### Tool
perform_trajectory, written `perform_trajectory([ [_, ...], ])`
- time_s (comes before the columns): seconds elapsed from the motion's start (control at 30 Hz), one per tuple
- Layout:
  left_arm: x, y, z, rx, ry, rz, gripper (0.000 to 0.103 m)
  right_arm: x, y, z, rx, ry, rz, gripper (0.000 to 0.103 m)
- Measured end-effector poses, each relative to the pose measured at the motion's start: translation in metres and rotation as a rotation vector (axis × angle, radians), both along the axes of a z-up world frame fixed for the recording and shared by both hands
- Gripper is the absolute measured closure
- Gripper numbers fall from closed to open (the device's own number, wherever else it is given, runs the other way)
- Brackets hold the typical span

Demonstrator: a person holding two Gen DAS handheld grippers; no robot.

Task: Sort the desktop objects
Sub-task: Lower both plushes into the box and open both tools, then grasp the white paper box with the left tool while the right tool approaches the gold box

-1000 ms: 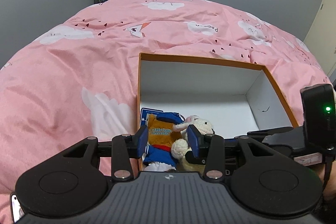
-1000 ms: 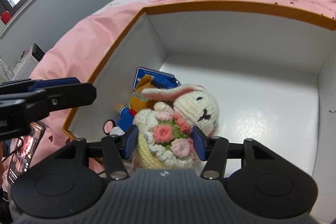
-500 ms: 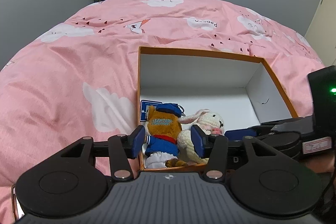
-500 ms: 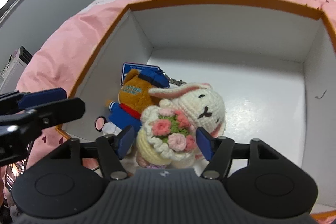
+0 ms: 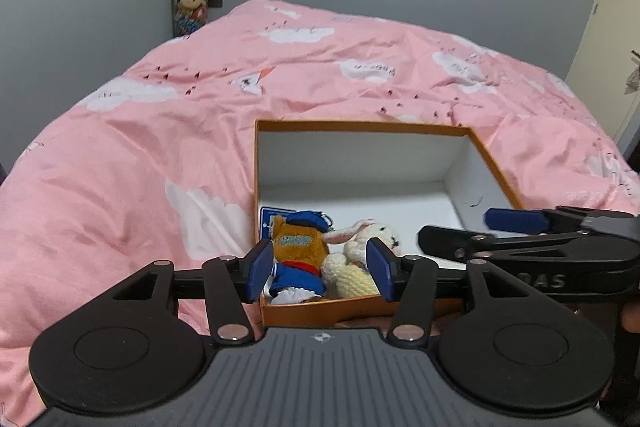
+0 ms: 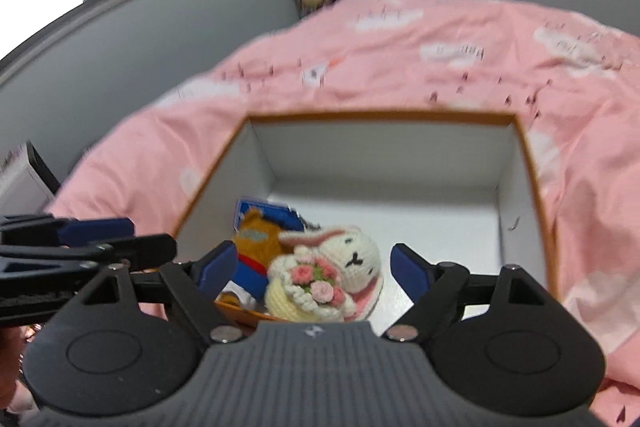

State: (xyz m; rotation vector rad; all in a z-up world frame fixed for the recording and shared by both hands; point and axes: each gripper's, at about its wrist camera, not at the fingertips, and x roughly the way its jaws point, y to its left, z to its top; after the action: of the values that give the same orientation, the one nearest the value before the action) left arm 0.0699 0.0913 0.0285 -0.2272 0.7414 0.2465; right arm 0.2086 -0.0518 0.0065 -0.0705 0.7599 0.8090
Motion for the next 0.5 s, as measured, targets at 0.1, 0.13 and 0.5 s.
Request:
perform_trajectory([
  [0.1, -0.01, -0.002, 0.007, -0.025, -0.016, -0.02, 0.042, -0.019, -0.015, 0.015, 0.033, -0.091, -0.045, 0.005],
  [0.13, -0.014, -0.003, 0.009, -0.039, -0.015, -0.032, 0.042, -0.025, -0.02, 0.019, 0.046, -0.125, -0.065, 0.004],
  [0.5, -0.039, -0.025, -0.008, -0.083, 0.081, -0.21, 0.042, -0.072, -0.06, 0.013, -0.032, -0.167, -0.077, 0.009],
])
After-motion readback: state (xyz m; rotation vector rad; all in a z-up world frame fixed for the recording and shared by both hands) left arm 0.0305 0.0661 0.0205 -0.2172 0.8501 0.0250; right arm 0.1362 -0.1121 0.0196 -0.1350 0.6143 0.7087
